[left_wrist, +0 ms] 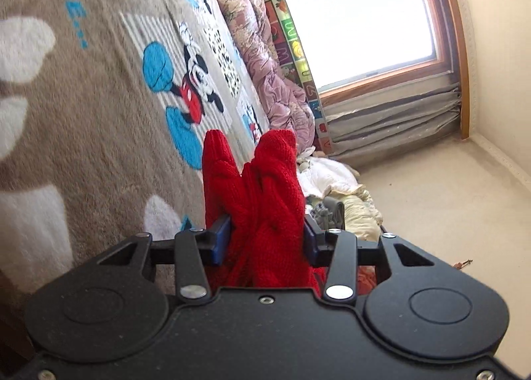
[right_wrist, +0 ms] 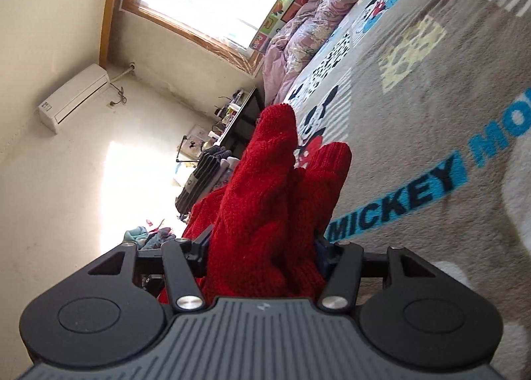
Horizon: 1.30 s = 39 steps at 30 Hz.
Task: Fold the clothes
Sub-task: 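Lift the folded sweater with both grippers and carry it toward the clothes pile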
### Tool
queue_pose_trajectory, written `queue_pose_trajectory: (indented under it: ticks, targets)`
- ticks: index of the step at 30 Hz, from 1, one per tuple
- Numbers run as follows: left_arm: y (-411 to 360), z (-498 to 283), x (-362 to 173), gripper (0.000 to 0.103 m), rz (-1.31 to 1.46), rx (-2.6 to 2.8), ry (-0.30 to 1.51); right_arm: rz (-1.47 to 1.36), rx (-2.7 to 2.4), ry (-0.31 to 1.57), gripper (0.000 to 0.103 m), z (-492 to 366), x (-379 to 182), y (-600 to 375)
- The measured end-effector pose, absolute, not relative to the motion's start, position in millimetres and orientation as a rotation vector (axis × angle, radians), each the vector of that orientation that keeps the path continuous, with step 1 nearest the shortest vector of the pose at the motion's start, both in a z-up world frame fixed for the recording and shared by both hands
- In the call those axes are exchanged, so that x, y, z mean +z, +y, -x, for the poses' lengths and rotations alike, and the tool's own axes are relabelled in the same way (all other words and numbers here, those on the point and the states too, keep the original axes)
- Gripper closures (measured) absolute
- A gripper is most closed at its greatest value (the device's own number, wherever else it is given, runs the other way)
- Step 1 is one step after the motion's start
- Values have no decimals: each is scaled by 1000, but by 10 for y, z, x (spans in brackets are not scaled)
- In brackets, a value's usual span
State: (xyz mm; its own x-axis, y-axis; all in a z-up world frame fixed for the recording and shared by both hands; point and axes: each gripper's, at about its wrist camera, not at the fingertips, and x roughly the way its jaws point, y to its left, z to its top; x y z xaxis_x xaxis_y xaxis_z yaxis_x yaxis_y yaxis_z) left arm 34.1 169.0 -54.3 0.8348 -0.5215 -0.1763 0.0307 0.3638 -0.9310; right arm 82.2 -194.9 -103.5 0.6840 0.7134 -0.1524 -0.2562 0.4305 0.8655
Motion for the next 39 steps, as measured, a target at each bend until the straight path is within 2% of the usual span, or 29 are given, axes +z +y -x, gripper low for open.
queue_pose_trajectory:
  ticks: [10,20,27,33,37,39]
  targets:
    - [2641,-626,211,61,1222,-267,268,-911,900,569,47,-1860,-148,-922]
    - [3749,-1775,891,61,1225,-173,146,-911,1048,550,47,-3275,738,328]
    - [4284,-2467,1143,61,1215,-86,98,-1000,1094,555,47,-4210,1003,874]
    - [4514,-2870,1109,62,1139,90,74,-1080,1143,537,47,-4804,877,1317]
    - [4448,-3184,776,63,944,384,301,-994,1022,611,47,-5049,353,1593]
    - [4423,-3320,563,62,914,432,403,-802,842,769,49,-5128,-46,1851]
